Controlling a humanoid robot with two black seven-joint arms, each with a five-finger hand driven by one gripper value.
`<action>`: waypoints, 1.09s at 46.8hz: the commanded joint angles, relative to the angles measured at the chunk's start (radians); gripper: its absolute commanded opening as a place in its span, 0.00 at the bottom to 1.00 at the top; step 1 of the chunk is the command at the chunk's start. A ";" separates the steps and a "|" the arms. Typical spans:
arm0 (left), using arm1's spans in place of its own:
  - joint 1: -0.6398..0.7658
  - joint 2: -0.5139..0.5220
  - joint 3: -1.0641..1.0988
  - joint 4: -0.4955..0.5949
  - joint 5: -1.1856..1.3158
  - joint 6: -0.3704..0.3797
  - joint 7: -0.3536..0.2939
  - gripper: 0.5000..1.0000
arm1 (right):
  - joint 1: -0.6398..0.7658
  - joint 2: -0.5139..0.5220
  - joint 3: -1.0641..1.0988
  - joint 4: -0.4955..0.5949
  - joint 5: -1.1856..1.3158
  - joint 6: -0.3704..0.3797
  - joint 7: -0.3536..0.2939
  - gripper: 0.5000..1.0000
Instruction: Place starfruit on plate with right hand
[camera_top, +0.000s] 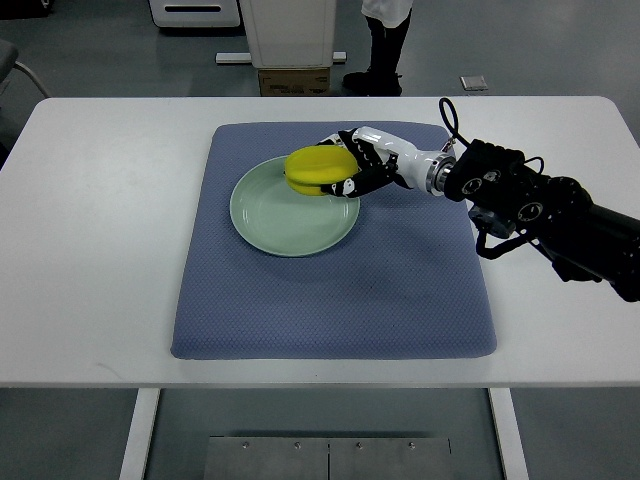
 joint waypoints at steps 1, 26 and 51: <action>0.000 0.000 0.000 0.000 0.000 0.000 0.000 1.00 | -0.009 0.004 0.002 0.000 0.000 -0.001 0.000 0.00; 0.000 0.000 0.000 0.000 0.000 0.000 0.000 1.00 | -0.017 0.004 0.074 0.003 0.000 0.001 0.003 1.00; 0.000 0.000 0.000 0.000 0.000 0.000 0.000 1.00 | -0.064 -0.047 0.297 -0.004 0.000 0.001 -0.002 1.00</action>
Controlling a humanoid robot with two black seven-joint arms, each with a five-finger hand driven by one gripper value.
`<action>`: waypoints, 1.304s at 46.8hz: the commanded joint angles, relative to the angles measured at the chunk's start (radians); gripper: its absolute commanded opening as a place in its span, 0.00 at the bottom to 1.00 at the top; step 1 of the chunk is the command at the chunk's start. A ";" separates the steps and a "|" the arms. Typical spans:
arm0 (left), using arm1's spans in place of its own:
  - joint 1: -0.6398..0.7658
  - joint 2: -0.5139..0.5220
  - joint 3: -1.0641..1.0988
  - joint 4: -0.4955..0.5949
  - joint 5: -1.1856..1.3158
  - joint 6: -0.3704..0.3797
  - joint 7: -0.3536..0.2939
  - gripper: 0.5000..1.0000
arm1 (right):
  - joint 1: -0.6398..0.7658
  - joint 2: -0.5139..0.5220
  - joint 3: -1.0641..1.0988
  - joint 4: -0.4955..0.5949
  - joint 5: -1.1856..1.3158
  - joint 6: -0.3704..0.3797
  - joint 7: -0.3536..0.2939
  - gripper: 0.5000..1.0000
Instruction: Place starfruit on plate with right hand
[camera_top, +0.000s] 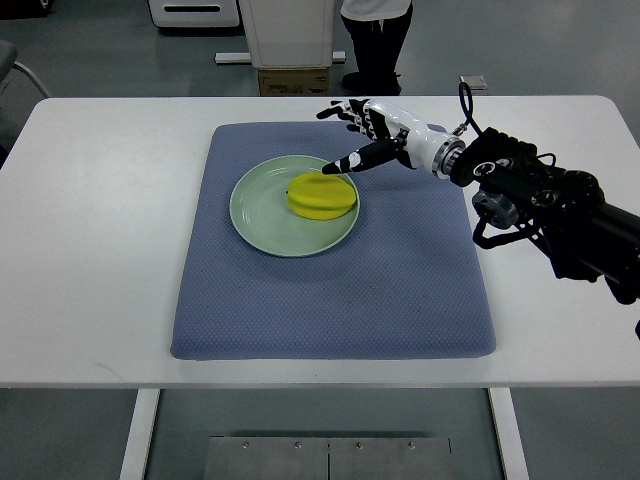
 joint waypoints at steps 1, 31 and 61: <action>0.000 0.000 0.000 0.000 0.000 0.000 0.000 1.00 | -0.037 -0.006 0.056 0.001 0.000 0.002 -0.004 1.00; 0.000 0.000 0.000 0.000 0.000 0.000 0.000 1.00 | -0.214 -0.097 0.470 -0.002 0.155 0.008 -0.051 1.00; 0.000 0.000 0.000 0.000 0.000 0.000 0.000 1.00 | -0.334 -0.154 0.548 -0.039 0.167 0.003 -0.050 1.00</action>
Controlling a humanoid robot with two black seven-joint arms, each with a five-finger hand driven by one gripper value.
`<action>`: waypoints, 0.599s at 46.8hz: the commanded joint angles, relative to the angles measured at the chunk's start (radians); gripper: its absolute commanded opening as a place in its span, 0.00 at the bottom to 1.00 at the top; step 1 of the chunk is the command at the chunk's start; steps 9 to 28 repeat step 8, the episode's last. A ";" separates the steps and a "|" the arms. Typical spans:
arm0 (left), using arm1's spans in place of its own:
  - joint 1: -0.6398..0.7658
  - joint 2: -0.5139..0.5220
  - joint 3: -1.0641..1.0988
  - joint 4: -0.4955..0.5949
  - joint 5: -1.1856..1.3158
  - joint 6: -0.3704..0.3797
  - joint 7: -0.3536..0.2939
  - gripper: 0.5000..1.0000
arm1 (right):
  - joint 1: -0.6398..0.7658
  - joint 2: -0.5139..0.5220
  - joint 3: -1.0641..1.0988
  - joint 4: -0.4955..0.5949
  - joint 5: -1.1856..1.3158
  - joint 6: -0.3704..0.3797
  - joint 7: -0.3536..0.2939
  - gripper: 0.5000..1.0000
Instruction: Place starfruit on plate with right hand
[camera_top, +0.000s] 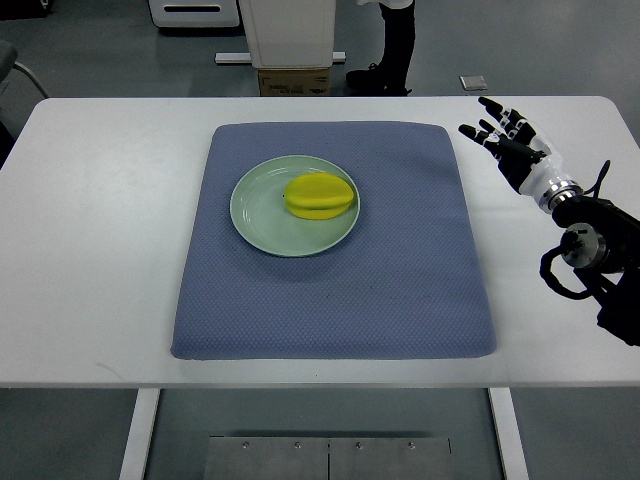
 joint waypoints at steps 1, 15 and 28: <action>0.000 0.000 0.000 0.000 0.000 0.000 0.000 1.00 | -0.013 0.002 0.000 -0.015 0.000 0.000 0.000 1.00; 0.000 0.000 0.000 0.000 0.000 0.000 0.000 1.00 | -0.036 0.004 -0.002 -0.018 0.002 -0.002 0.000 1.00; 0.000 0.000 0.000 0.000 0.000 0.000 0.000 1.00 | -0.036 0.004 -0.002 -0.018 0.002 -0.002 0.000 1.00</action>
